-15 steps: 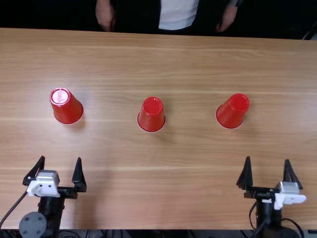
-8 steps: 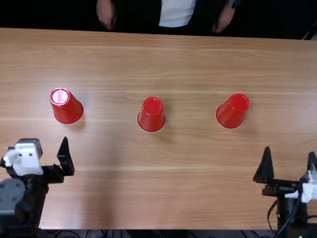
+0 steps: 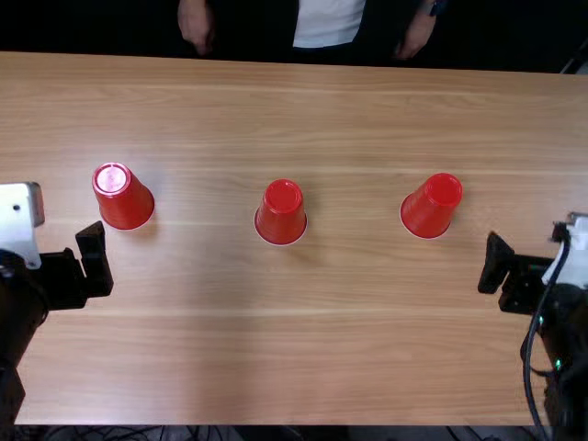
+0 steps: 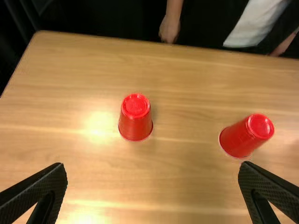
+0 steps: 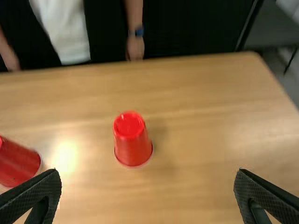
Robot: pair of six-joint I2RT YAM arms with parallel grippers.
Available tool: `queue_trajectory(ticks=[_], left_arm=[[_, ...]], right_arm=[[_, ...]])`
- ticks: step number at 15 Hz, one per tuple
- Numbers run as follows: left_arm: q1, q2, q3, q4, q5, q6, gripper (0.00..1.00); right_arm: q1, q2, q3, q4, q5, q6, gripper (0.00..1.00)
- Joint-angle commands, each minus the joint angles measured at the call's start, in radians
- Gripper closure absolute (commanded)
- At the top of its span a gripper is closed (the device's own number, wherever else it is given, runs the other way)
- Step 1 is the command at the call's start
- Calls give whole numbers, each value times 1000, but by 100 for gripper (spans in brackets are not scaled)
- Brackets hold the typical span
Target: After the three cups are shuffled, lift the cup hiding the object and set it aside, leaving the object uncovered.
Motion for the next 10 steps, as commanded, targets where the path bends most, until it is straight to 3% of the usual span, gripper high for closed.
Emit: queue_trajectory(ticks=[1,5,6,10], left_arm=[[-3,58,80,-70,-3,19,0],[-42,220,226,-318,-3,21,0],[-45,234,238,-326,-3,21,0],[-45,279,234,-326,-3,21,0]], right_arm=[[7,58,76,-31,-7,-10,0],[85,237,214,-200,-7,-32,0],[95,265,231,-228,-7,-45,0],[122,323,223,-281,-13,-45,0]])
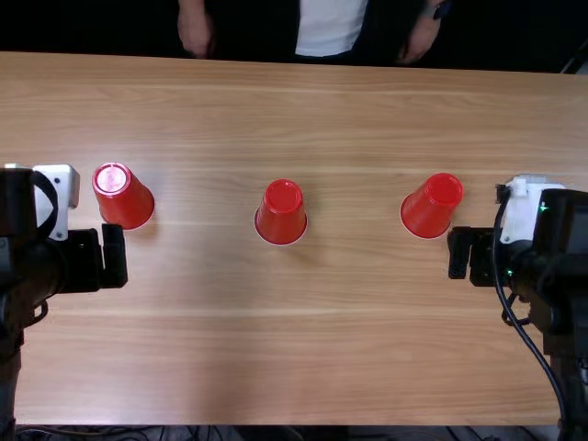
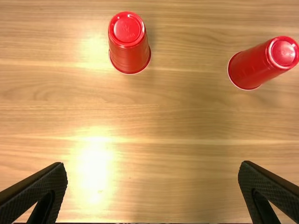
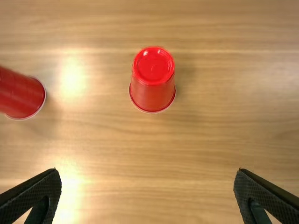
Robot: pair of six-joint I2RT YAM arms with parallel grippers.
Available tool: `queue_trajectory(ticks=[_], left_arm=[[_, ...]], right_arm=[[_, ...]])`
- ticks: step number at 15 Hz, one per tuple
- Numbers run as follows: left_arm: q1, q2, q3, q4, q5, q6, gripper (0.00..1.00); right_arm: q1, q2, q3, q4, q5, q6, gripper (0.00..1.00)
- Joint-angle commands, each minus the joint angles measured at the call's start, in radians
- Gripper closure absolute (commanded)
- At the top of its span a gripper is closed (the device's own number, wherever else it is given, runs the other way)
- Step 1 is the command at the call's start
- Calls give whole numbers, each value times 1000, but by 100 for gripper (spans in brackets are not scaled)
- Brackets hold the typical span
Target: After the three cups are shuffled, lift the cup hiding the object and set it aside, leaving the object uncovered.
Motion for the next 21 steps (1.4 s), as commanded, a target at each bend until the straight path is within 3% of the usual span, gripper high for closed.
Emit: queue_trajectory(ticks=[1,6,15,21], left_arm=[[-4,30,34,-3,-3,1,0],[-36,56,34,-3,-5,-1,0],[-42,81,34,1,-1,-1,0],[-89,117,39,1,-3,-1,0]], right_arm=[[15,39,29,-10,-16,-5,0],[12,162,69,11,-18,-4,0],[9,451,107,259,-18,6,0],[2,636,167,344,-16,6,0]])
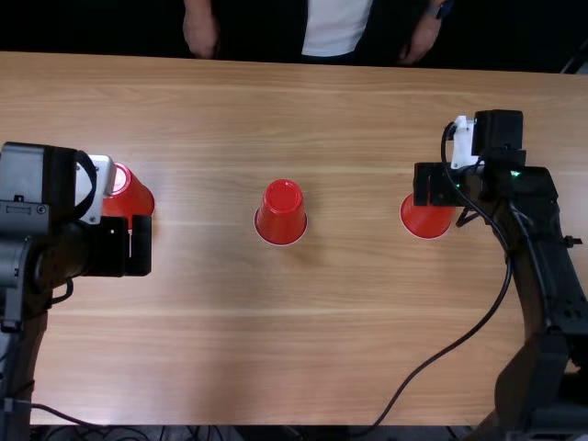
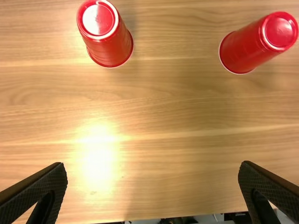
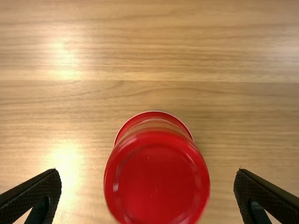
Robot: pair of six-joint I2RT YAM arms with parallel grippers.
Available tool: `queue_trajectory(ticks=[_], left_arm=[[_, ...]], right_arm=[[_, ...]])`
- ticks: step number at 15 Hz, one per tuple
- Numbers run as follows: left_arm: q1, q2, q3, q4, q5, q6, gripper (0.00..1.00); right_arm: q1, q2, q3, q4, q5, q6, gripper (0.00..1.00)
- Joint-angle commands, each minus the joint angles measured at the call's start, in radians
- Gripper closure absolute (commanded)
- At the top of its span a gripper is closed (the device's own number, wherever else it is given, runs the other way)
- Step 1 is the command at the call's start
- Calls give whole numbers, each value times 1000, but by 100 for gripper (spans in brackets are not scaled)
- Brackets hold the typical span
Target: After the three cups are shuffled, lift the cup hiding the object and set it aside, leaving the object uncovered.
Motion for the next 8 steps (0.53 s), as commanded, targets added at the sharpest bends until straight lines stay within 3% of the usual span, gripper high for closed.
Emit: queue_trajectory(ticks=[1,8], left_arm=[[-6,25,30,0,-2,-2,0],[-12,30,27,0,-2,-4,0]], right_arm=[[3,43,41,5,-7,6,0],[1,103,26,-4,-5,8,0]])
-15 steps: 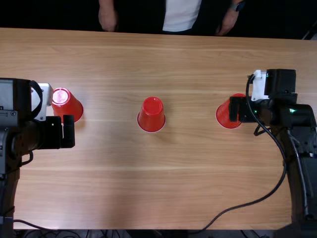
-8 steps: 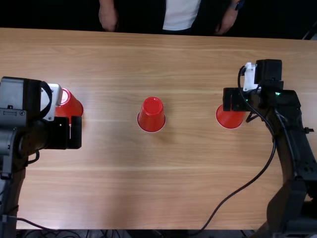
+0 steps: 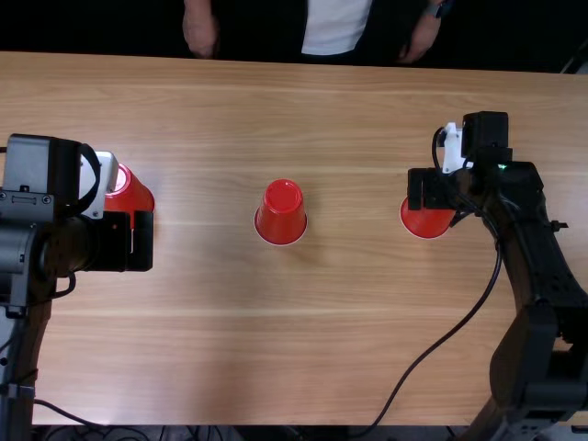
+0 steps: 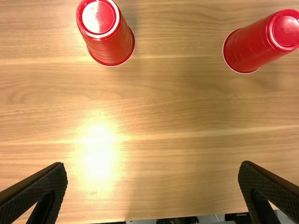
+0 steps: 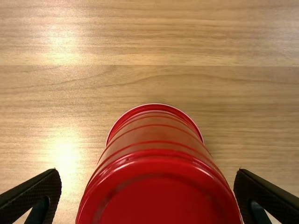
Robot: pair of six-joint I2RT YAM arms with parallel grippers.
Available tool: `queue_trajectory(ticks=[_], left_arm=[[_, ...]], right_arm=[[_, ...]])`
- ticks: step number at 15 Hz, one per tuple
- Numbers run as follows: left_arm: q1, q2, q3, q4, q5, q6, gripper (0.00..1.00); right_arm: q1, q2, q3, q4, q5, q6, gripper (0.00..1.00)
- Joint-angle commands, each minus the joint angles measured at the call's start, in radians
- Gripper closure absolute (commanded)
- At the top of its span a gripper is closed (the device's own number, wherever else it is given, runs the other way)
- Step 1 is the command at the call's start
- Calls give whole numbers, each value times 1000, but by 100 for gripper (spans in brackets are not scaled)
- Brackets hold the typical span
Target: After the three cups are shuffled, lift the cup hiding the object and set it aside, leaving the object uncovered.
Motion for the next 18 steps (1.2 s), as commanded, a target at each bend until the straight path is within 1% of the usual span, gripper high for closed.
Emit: queue_trajectory(ticks=[1,3,5,7,8,10,11,12,13,14,15,17,18], left_arm=[[-12,8,27,0,-2,-4,0],[-12,8,28,-2,-2,-4,0],[-12,8,28,-4,-4,-4,0],[-12,8,30,-4,-4,-4,0],[-12,8,30,-4,-4,-4,0],[-12,7,28,-4,-4,-4,0],[-12,7,27,-4,-4,-4,0],[-11,7,24,-4,-4,-4,0],[-11,7,24,-4,-4,-4,0],[-11,5,24,-4,-4,-4,0],[-11,5,24,-4,-4,-4,0],[-11,4,24,-4,-4,-4,0],[-11,2,24,-4,-4,-4,0]], right_arm=[[1,20,18,2,-5,7,0],[0,25,18,8,-5,9,31],[-9,26,18,4,-5,9,41],[-11,25,-2,-3,-7,9,63],[-11,23,-17,2,-7,9,69],[-9,17,-20,-2,-7,11,70],[-13,9,-20,-3,-7,13,72],[-16,-21,-20,-5,-7,14,76],[-16,-73,-20,-7,-7,16,76],[-16,-121,-20,-9,-7,35,76],[-16,-156,-18,-11,-7,46,76],[-20,-225,-20,-13,-7,48,75],[-39,-254,-20,-13,-7,48,75]])
